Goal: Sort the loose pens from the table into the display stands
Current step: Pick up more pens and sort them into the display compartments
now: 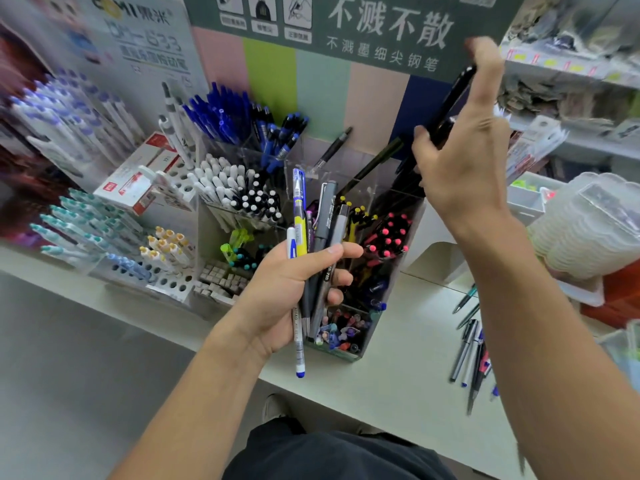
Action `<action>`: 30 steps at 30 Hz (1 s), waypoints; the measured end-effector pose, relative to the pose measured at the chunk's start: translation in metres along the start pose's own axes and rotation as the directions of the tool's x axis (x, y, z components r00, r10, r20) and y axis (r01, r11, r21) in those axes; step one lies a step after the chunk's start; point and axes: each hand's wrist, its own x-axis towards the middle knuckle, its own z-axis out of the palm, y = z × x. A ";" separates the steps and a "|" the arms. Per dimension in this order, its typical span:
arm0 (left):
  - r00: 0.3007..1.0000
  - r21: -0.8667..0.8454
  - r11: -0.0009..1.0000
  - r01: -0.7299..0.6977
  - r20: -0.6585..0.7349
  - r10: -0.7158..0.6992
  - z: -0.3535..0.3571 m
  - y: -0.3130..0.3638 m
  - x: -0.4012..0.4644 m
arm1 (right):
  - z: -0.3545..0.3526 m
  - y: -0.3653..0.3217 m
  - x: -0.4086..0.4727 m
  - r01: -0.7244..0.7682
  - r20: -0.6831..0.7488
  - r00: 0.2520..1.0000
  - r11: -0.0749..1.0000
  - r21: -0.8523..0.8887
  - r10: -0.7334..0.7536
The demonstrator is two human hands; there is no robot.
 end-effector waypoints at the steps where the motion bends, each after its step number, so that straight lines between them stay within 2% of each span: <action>1: 1.000 0.003 1.000 0.003 -0.011 -0.003 -0.002 -0.001 0.000 | 0.000 -0.002 0.001 0.000 0.004 1.000 1.000 -0.021 0.000; 7: 0.998 -0.030 0.999 -0.042 -0.036 0.041 -0.002 -0.001 -0.001 | 0.001 0.000 0.007 0.150 0.161 0.981 0.949 -0.276 -0.108; 11: 0.998 -0.080 0.996 -0.041 -0.039 0.038 -0.003 0.002 -0.002 | 0.005 -0.005 0.009 0.223 0.357 0.932 0.866 -0.447 -0.056; 14: 0.996 -0.086 0.995 -0.041 -0.080 0.034 -0.005 0.003 -0.002 | -0.001 -0.010 0.010 0.203 0.341 0.939 0.855 -0.477 -0.033; 15: 0.994 -0.071 0.996 -0.050 -0.097 0.043 -0.006 0.002 -0.001 | -0.007 -0.013 0.007 0.191 0.300 0.952 0.876 -0.444 -0.056; 17: 0.988 0.021 0.996 -0.091 -0.123 0.093 -0.009 0.000 0.001 | -0.018 -0.023 -0.006 0.172 0.250 0.962 0.951 -0.257 -0.107; 19: 0.984 0.129 0.983 -0.133 -0.100 0.147 -0.009 -0.001 0.001 | -0.016 -0.033 -0.026 0.077 0.377 0.925 0.996 -0.038 -0.057; 20: 0.984 0.159 0.976 -0.148 -0.075 0.161 -0.008 -0.002 0.001 | -0.011 -0.035 -0.035 -0.023 0.491 0.871 0.999 0.037 0.002; 22: 0.987 0.175 0.973 -0.154 -0.022 0.160 -0.005 -0.001 0.000 | 0.002 -0.033 -0.049 -0.259 0.656 0.751 0.948 0.185 0.077; 25: 0.989 0.145 0.978 -0.148 0.035 0.144 -0.004 0.001 -0.001 | 0.005 -0.024 -0.054 -0.491 0.694 0.711 0.785 0.377 0.112; 27: 0.993 0.091 0.989 -0.114 0.050 0.110 -0.007 0.004 -0.002 | -0.001 -0.018 -0.057 -0.552 0.702 0.703 0.710 0.437 0.115; 30: 0.996 0.032 0.998 -0.053 0.076 0.050 -0.010 0.004 -0.004 | -0.013 -0.009 -0.063 -0.560 0.690 0.715 0.682 0.470 0.111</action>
